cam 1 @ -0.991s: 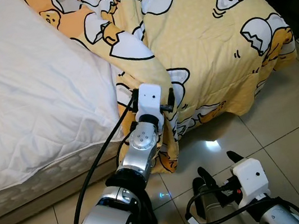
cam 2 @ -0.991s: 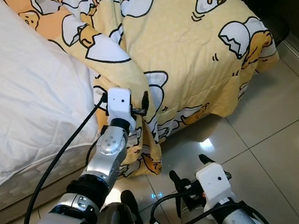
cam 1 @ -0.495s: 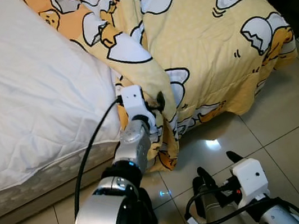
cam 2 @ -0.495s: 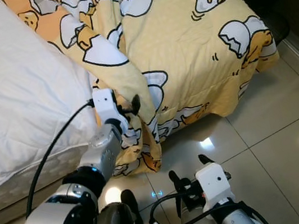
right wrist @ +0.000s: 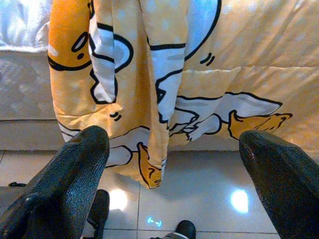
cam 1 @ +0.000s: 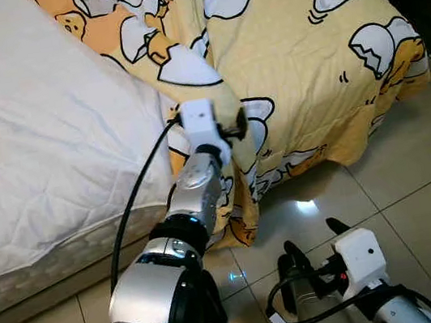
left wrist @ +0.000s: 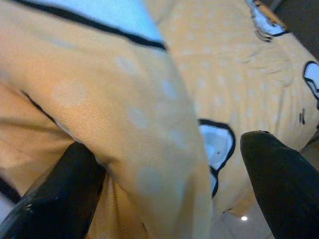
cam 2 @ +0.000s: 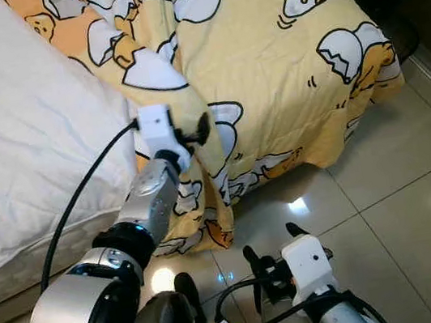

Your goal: Clean up the room

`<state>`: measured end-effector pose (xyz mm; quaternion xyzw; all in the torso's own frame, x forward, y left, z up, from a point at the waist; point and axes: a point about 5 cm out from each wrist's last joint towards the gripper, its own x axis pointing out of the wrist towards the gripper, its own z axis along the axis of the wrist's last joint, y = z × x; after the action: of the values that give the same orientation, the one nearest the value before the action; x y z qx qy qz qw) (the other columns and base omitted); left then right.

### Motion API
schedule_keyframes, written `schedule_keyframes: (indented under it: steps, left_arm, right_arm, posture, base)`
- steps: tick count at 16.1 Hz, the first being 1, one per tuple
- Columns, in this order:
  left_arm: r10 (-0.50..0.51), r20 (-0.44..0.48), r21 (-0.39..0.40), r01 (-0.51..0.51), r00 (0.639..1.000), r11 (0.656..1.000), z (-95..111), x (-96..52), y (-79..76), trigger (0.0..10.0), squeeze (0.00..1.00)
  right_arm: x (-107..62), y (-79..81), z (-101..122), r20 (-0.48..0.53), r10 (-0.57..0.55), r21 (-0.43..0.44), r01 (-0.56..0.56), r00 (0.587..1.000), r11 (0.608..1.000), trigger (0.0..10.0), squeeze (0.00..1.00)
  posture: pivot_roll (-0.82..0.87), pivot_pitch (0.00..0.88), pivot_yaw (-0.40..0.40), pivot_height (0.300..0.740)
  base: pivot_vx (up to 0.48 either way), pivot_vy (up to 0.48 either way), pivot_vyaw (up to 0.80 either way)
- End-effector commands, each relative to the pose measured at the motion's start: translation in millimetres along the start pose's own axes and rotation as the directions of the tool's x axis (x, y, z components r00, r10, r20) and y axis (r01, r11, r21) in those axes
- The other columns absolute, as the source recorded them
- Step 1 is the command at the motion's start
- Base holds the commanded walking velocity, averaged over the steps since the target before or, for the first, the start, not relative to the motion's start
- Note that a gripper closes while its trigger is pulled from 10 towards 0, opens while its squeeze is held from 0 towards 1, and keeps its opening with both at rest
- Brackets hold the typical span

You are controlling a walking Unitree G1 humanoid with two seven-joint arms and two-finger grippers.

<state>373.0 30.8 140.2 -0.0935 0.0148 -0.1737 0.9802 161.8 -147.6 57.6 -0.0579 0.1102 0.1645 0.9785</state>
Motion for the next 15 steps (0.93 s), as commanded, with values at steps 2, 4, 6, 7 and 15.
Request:
schedule_keyframes:
  steps: [2, 4, 6, 7, 15]
  left_arm:
    - [-0.199, 0.031, -0.053, 0.201, 0.979, 0.978, 5, 3.2, -92.8, 10.0, 0.0]
    - [-0.209, -0.005, -0.064, 0.208, 0.978, 0.976, -2, 1.3, -94.8, 10.0, 0.0]
    - [-0.185, -0.091, -0.19, 0.166, 0.979, 0.968, -19, -2.6, -91.3, 0.0, 0.0]
    - [-0.176, -0.107, -0.206, 0.151, 0.979, 0.967, -22, -3.1, -89.8, 0.0, 0.0]
    - [-0.168, -0.158, -0.368, 0.1, 0.973, 0.924, -29, -3.5, -78.5, 0.0, 0.0]
  right_arm:
    - [-4.1, 5.8, -5, -0.025, 0.013, 0.011, -0.013, 1.0, 1.0, 10.0, 0.0]
    - [-5.0, 5.1, -5, -0.025, 0.01, 0.01, -0.01, 1.0, 1.0, 10.0, 0.01]
    - [-5.6, 5.1, -5, -0.026, 0.01, 0.007, -0.009, 1.0, 1.0, 10.0, 0.0]
    - [-5.5, 4.8, -5, -0.025, 0.009, 0.007, -0.009, 1.0, 1.0, 10.0, 0.0]
    - [-8.2, 4.9, -5, -0.026, 0.007, 0.009, -0.007, 1.0, 1.0, 10.0, 0.0]
  posture:
    - [-0.35, 0.34, 0.075, 0.731]
    - [-0.36, 0.336, 0.077, 0.731]
    - [-0.36, 0.331, 0.077, 0.731]
    - [-0.36, 0.331, 0.077, 0.731]
    - [-0.36, 0.339, 0.075, 0.731]
  base:
    - [0.0, 0.0, 0.0]
    - [0.0, 0.0, 0.0]
    - [0.0, 0.0, 0.0]
    - [0.0, 0.0, 0.0]
    - [0.0, 0.0, 0.0]
